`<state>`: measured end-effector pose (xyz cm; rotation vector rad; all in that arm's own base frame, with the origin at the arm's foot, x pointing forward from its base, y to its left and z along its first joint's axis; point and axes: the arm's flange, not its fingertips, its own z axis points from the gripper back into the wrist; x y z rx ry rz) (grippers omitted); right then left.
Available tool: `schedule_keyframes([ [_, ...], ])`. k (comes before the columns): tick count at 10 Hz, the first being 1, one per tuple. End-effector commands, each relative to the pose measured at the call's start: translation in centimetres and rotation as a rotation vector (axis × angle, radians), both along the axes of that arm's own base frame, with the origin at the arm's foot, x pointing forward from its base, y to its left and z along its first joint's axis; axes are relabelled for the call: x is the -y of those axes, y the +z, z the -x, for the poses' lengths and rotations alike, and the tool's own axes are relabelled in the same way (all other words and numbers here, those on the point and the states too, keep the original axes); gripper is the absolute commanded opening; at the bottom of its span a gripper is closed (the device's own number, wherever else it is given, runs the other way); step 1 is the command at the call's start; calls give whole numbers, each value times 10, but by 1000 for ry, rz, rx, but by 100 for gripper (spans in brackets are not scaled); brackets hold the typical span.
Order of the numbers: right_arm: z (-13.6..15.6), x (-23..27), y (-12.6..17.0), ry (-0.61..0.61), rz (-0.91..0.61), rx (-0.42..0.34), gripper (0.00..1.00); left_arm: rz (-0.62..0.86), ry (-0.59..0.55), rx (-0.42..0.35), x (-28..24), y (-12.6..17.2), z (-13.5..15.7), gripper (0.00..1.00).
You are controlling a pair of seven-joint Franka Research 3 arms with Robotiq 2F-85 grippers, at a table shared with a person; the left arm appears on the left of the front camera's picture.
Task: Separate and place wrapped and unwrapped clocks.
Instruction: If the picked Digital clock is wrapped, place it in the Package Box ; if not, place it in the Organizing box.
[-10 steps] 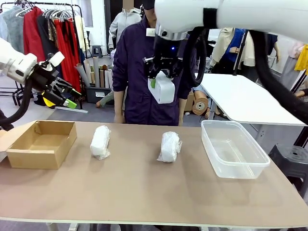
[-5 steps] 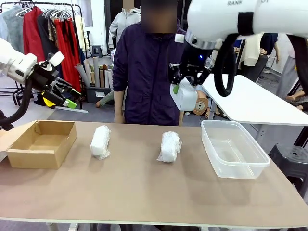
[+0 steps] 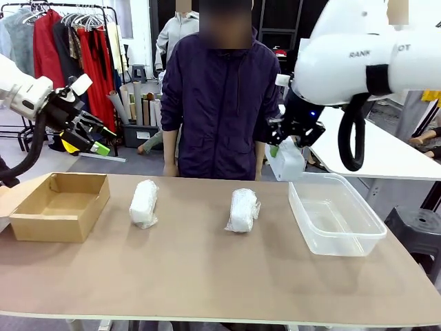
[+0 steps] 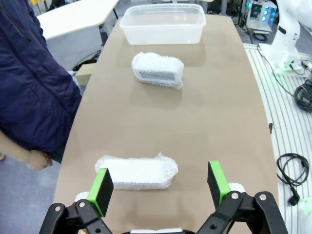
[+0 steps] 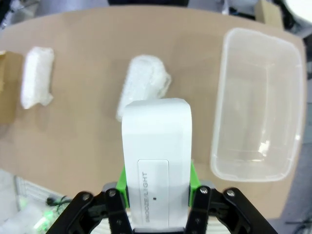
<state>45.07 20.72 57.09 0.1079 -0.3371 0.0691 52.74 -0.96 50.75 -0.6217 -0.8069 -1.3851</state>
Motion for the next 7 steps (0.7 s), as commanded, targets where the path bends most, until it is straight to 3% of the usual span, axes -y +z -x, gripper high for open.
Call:
schedule_keyframes([
  [1, -1, 39, -11, -9, -40, 10, 0, 7, 1, 1, 1, 2, 2, 100],
  [3, -3, 53, -7, -37, -42, 1, 0, 7, 1, 1, 1, 2, 2, 100],
  [4, -6, 38, 9, -51, -32, 4, 0, 7, 1, 1, 1, 2, 2, 100],
  [5, -7, 51, -14, -63, 2, -17, 0, 7, 1, 1, 1, 2, 2, 100],
  [7, -7, 51, -14, -63, 2, -17, 0, 7, 1, 1, 1, 2, 2, 100],
])
